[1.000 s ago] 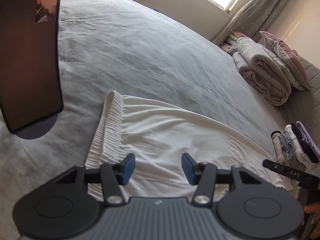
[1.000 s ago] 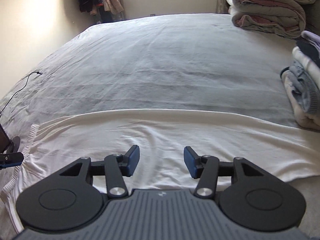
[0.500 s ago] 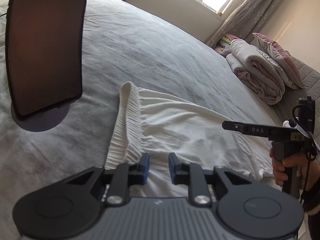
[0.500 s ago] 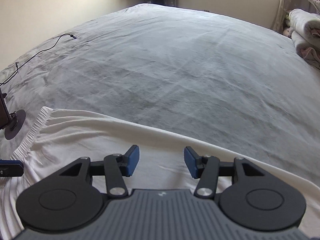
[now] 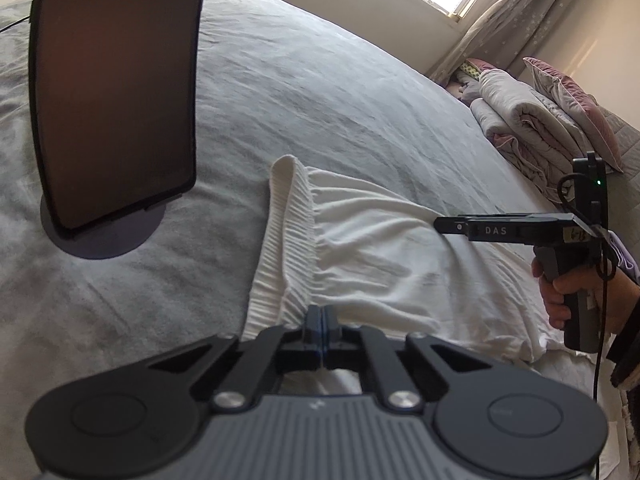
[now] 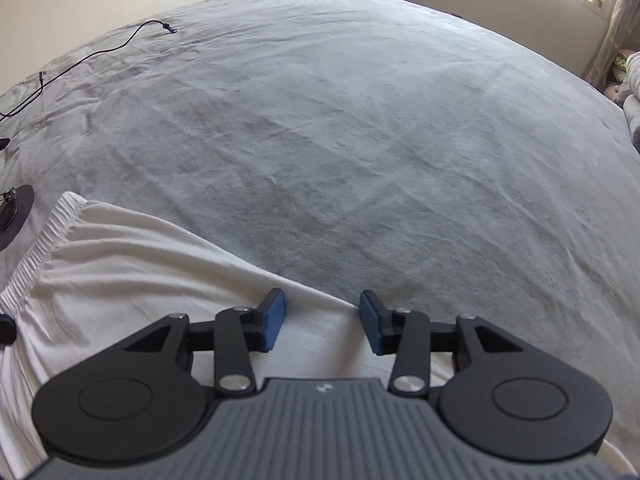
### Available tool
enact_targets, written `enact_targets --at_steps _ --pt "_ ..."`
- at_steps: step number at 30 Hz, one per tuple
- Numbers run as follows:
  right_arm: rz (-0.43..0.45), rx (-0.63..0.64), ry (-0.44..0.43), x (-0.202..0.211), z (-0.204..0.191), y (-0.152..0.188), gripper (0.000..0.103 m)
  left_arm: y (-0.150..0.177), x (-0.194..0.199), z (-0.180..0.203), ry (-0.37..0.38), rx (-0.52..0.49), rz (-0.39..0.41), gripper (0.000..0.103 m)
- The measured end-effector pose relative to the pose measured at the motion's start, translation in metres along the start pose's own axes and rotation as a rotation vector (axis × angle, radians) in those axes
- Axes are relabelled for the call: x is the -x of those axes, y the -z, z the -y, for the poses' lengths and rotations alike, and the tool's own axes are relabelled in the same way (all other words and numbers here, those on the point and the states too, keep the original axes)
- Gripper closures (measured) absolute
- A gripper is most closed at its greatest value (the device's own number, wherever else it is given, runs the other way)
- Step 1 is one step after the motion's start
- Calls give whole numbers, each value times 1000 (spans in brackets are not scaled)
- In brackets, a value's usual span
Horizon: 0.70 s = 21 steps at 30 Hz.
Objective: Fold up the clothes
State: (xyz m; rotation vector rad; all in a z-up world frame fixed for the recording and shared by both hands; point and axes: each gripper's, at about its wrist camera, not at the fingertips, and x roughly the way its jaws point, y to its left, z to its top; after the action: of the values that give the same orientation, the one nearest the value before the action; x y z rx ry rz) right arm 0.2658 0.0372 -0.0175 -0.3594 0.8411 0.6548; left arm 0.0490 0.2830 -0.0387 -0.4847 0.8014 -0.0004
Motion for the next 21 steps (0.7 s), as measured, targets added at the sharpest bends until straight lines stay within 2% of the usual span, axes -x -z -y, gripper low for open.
enact_targets --at_steps 3,4,5,11,21 --pt "-12 20 1 0 -7 -3 86 0 -1 2 -14 -17 -9 101" --pt "-14 26 7 1 -10 -3 96 -1 -1 2 -15 -16 -15 101" --pt "-13 25 18 3 -11 -4 100 -2 -1 1 -15 -13 -21 101" --pt "-1 17 78 20 -20 -6 102 -5 -3 -3 -11 9 -42 101" --pt "65 -1 88 84 -37 -3 102 -6 -1 -5 -9 26 -51 101"
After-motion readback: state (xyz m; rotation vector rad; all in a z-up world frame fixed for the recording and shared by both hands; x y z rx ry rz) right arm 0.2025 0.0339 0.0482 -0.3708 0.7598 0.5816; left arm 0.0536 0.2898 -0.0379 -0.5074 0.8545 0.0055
